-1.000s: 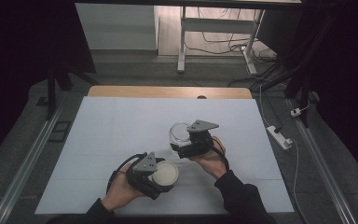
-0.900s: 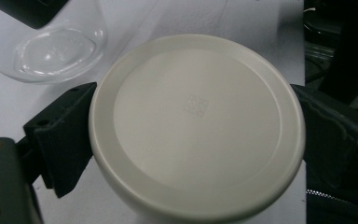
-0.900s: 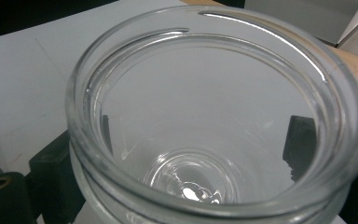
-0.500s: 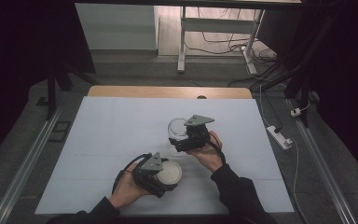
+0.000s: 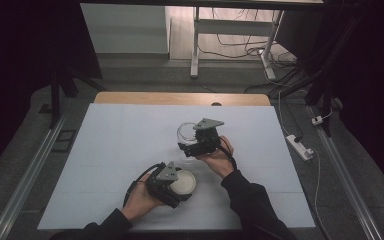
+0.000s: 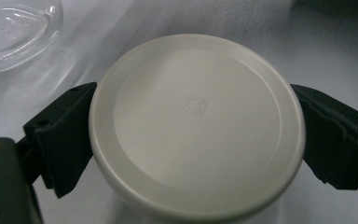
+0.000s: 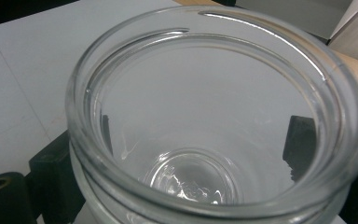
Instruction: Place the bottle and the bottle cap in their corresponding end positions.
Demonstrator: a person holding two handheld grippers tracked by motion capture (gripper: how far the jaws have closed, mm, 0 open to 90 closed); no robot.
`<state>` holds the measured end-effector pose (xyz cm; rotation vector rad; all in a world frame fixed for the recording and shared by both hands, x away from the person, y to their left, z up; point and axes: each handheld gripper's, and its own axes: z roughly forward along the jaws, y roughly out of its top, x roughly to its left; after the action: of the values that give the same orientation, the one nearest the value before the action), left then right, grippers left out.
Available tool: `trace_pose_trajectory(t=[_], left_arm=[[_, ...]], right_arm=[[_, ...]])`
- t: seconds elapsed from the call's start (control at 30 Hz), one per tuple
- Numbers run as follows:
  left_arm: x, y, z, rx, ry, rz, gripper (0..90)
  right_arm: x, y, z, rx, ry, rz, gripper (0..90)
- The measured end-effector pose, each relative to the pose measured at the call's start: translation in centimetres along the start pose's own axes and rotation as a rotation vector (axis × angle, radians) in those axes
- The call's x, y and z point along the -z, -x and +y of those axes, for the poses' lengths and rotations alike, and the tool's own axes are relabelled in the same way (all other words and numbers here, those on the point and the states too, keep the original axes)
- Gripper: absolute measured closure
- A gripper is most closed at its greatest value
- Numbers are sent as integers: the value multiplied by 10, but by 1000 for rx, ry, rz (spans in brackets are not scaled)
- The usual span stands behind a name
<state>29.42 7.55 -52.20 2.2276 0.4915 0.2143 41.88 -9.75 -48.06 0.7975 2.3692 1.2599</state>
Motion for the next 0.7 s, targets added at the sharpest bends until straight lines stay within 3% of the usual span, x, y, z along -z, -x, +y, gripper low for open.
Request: trace_pose_trajectory(t=[0.7], left_arm=[[-18,-11,-3,29,-59,12,78]], right_arm=[[-33,9,4,3,-31,-27,60]])
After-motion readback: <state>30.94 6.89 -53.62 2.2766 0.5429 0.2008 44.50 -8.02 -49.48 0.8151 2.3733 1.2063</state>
